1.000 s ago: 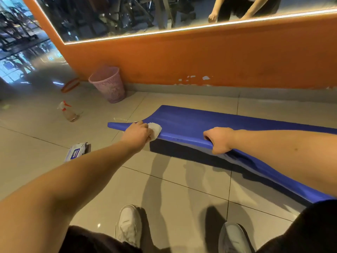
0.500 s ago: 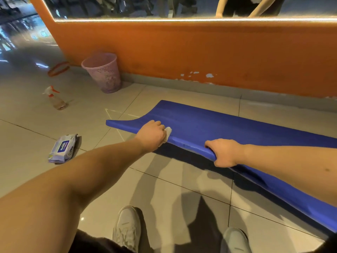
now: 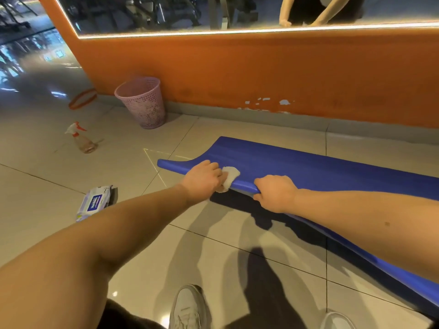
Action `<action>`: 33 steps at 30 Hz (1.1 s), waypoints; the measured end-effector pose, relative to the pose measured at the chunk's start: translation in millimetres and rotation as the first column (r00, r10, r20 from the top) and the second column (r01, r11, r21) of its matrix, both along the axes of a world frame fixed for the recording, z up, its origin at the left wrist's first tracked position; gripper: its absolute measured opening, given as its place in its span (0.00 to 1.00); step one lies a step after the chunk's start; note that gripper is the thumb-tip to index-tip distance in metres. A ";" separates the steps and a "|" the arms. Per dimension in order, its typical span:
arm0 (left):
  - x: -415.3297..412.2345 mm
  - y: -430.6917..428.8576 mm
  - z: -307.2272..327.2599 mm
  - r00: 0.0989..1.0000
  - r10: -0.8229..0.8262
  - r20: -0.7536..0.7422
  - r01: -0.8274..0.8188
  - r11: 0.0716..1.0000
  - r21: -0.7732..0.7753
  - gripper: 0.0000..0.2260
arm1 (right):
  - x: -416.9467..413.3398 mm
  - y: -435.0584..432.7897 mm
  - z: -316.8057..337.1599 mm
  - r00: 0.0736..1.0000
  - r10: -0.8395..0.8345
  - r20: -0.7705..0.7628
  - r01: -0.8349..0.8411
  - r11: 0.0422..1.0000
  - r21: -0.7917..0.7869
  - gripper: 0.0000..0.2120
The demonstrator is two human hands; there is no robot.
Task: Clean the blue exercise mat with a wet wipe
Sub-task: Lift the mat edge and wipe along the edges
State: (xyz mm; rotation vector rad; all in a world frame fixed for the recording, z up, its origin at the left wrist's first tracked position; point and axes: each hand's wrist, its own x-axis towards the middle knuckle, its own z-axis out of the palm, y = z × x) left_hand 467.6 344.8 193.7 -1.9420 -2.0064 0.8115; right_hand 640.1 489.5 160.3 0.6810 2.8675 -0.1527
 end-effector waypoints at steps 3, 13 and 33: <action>-44.6 -29.4 1.5 0.994 0.112 0.001 -0.112 0.994 -0.017 0.17 | -2.0 -2.3 0.5 1.000 0.005 0.018 -0.005 1.000 -0.017 0.08; -11.7 -2.4 -13.2 0.999 -0.052 0.000 0.052 0.992 -0.113 0.24 | -18.2 -22.9 -2.3 0.988 -0.062 0.138 0.064 0.998 -0.013 0.05; -110.5 -73.2 -19.0 0.976 0.189 0.106 -0.185 0.982 -0.043 0.21 | -19.9 -29.6 0.8 0.982 -0.162 0.094 0.163 0.987 -0.005 0.04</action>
